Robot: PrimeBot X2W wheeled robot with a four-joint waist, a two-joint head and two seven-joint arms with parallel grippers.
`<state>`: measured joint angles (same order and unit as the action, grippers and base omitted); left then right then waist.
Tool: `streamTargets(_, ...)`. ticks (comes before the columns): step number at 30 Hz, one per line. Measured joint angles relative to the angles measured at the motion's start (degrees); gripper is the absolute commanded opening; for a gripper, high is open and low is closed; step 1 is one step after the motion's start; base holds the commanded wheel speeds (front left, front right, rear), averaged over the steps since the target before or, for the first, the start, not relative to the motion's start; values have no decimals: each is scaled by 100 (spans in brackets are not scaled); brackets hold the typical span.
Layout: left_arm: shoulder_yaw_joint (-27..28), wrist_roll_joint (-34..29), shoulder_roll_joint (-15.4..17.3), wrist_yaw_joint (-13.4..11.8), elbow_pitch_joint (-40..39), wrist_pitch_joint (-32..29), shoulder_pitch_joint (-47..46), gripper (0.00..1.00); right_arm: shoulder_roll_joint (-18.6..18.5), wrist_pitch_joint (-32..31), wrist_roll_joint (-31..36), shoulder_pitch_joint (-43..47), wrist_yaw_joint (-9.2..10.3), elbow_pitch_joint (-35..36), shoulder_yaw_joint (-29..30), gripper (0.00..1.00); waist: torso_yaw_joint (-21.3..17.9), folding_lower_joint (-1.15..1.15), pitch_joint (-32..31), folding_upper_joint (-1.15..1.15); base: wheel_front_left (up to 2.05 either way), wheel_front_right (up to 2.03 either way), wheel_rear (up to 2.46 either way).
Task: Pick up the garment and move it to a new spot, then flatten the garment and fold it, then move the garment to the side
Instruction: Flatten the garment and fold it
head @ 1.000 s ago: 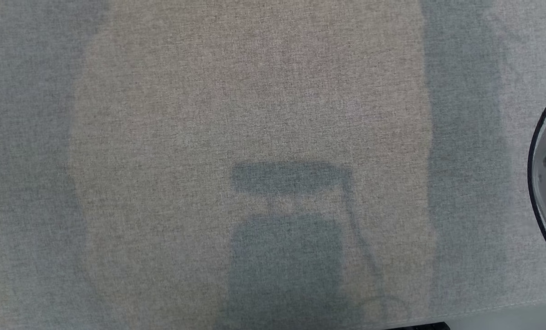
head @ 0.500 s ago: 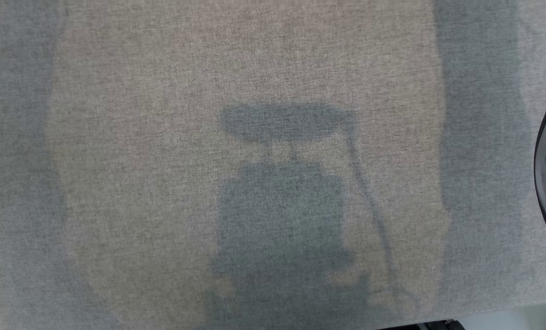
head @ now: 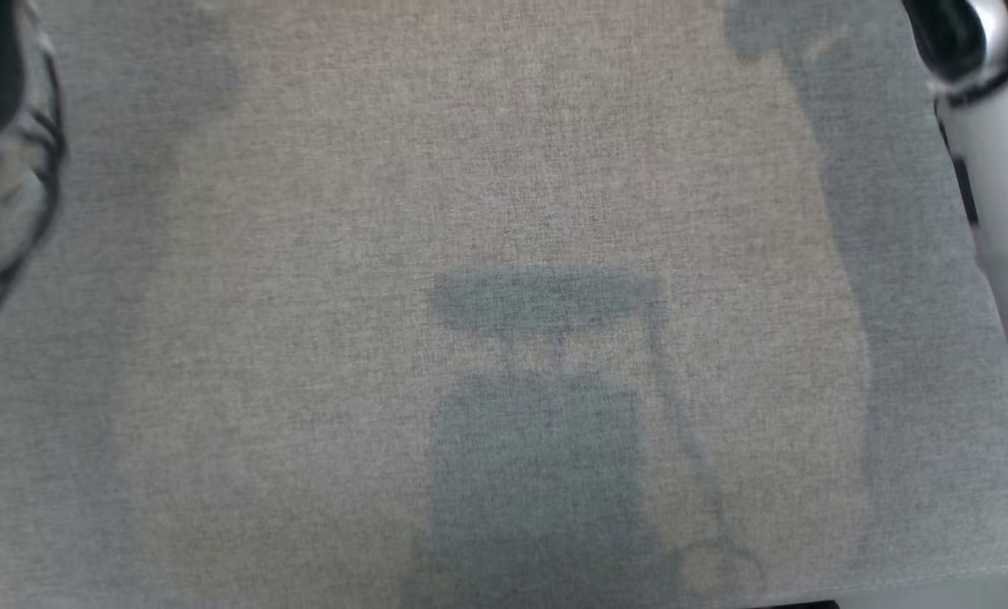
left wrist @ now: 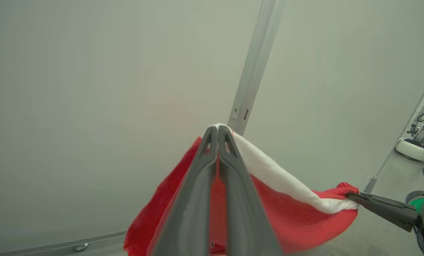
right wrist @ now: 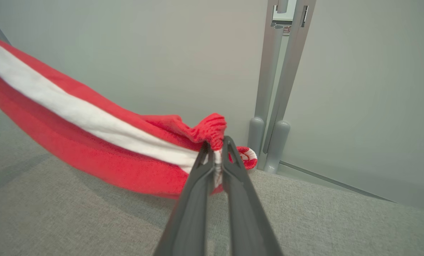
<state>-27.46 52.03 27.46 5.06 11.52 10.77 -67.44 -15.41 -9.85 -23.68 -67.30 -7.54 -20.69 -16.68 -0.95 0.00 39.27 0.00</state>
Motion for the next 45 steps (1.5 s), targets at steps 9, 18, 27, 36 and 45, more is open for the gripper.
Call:
streamTargets(9,-382,297,-8,-658,-920,-135,2111,0,-560,-1782,-68,2202,1,1503,360,0,163,-1,-754,0,0,0,0)
streamTargets(18,-925,447,-215,-846,-850,27,3667,0,-772,-2732,212,3991,1,2693,625,0,364,-1,-1611,0,0,0,0)
streamTargets(27,-944,744,-274,-1071,-933,192,4800,0,-494,-2892,220,5100,1,3012,960,0,521,-1,-2249,0,0,0,0)
streamTargets(36,-828,904,-111,-1400,-1381,266,5656,0,-309,-2805,219,5704,0,2917,1129,0,710,-1,-2700,0,0,0,0)
streamTargets(45,-907,951,176,-1772,-1880,145,6328,0,-297,-2861,292,6034,-2,2833,1227,0,834,-1,-2872,0,0,0,0)
